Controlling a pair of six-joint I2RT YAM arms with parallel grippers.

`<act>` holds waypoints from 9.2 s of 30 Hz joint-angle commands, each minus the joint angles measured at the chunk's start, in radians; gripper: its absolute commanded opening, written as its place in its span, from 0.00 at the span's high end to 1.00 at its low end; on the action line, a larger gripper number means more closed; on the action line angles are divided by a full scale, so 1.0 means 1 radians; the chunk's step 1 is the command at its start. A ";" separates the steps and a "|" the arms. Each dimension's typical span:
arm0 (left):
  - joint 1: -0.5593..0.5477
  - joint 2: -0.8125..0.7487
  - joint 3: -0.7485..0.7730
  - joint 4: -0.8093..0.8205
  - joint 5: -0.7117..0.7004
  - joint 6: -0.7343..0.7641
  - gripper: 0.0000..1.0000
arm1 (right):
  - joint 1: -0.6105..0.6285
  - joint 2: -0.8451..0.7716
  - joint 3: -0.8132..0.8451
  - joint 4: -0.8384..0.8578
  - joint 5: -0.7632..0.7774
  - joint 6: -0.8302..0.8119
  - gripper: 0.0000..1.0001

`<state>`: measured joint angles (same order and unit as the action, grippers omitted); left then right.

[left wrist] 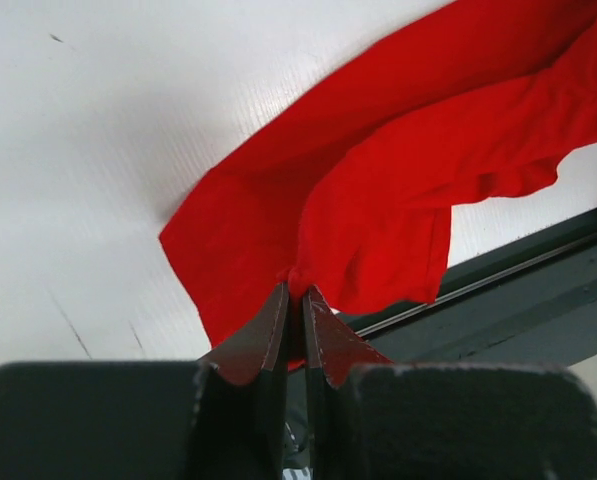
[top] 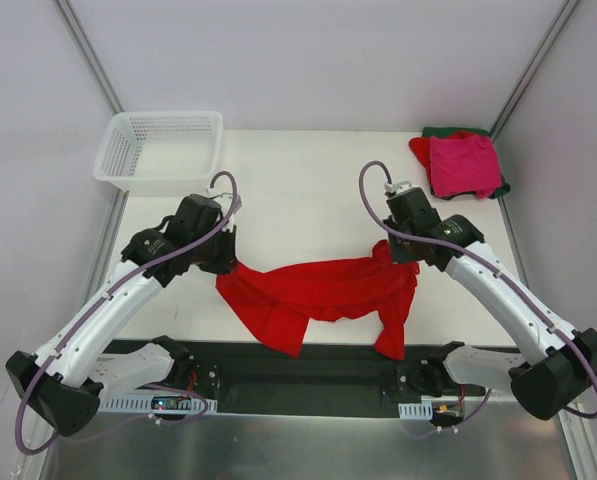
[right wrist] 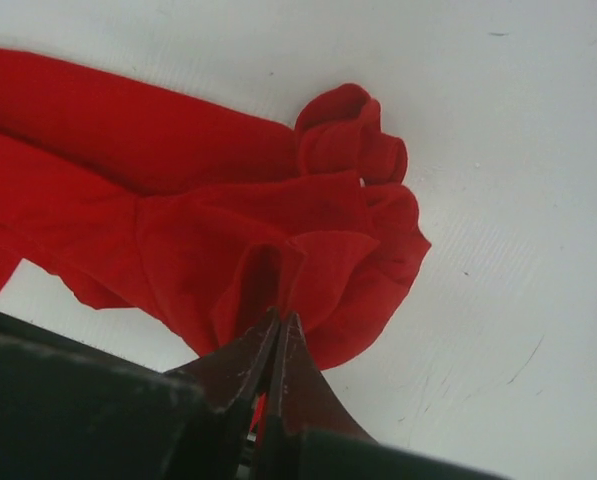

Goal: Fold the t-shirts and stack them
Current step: Flatten out the tshirt

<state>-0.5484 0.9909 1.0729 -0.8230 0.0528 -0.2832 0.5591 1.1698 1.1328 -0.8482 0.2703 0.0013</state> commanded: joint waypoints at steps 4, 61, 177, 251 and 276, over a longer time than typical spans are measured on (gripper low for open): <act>-0.008 0.069 -0.036 0.096 0.088 -0.010 0.97 | 0.084 0.066 0.015 -0.185 0.102 0.106 0.99; 0.104 0.173 -0.110 0.324 0.311 0.056 0.97 | -0.160 -0.602 -0.513 -0.129 0.044 0.778 0.24; 0.188 0.330 -0.085 0.389 0.444 0.111 0.98 | -0.162 -0.487 -0.521 -0.149 0.221 0.947 0.43; 0.269 0.118 0.044 0.222 0.269 0.119 0.98 | -0.163 -0.338 0.019 0.004 0.518 0.378 0.99; 0.277 -0.018 0.607 -0.117 0.297 0.176 0.98 | -0.163 -0.391 0.599 0.195 -0.177 -0.169 0.99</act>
<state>-0.2798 1.0107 1.5768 -0.8806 0.2840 -0.1303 0.3985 0.7918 1.6218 -0.6502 0.2657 -0.0971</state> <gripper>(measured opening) 0.061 0.016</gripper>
